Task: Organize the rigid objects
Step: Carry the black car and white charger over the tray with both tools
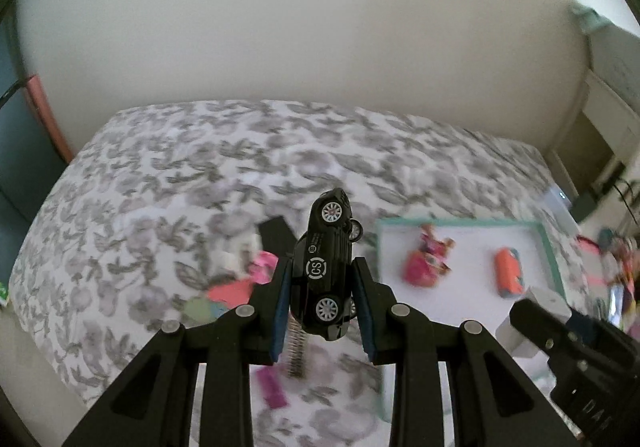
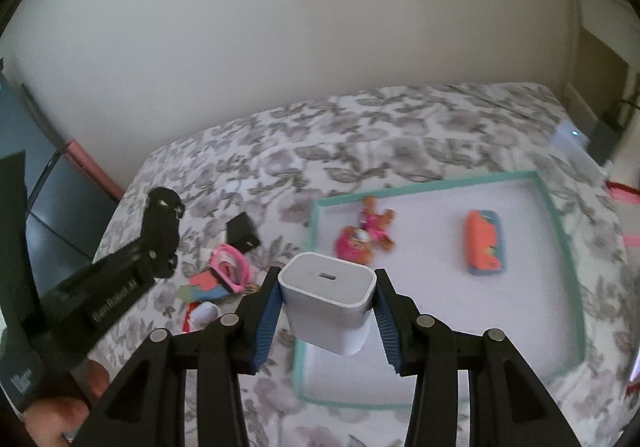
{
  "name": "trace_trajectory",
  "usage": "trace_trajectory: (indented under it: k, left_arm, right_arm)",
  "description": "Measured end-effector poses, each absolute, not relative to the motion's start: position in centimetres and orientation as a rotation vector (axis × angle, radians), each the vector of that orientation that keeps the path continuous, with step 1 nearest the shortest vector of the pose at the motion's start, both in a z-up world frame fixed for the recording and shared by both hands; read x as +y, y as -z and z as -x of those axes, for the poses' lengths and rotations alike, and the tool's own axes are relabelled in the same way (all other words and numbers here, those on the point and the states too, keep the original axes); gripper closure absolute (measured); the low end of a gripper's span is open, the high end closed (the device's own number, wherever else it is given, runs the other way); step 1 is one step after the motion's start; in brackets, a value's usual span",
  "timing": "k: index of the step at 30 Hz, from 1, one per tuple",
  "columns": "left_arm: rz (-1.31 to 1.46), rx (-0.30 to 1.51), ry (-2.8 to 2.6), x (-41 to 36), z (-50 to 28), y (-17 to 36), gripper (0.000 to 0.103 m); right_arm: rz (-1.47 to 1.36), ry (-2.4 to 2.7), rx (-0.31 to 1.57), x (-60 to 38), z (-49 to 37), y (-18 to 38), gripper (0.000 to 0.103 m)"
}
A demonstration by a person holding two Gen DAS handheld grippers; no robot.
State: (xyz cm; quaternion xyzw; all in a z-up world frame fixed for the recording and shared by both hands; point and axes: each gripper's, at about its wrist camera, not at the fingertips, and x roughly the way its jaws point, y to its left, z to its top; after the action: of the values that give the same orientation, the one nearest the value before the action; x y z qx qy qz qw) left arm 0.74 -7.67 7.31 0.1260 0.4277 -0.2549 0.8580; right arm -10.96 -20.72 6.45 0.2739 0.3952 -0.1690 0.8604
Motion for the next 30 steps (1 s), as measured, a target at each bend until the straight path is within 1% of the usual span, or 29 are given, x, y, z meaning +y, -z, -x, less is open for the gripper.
trace_trajectory:
  k: [8,27,28,30]
  left_arm:
    - [-0.36,0.899,0.63,-11.9,2.9,-5.6,0.072]
    - [-0.491,1.053,0.677,-17.8,4.2,1.7,0.072]
    - [-0.493,1.06,0.678,-18.0,4.1,2.0,0.072]
    - [-0.497,1.073,0.678,-18.3,4.0,2.6,0.072]
  right_arm:
    - [-0.601,0.472,0.838,-24.2,14.7,-6.1,0.056]
    - [-0.683,0.542,1.042,-29.4,15.3,0.9,0.056]
    - [-0.689,0.542,1.048,-29.6,15.2,1.2,0.057]
    - [-0.701,0.538,1.054,-29.9,15.1,1.7,0.064]
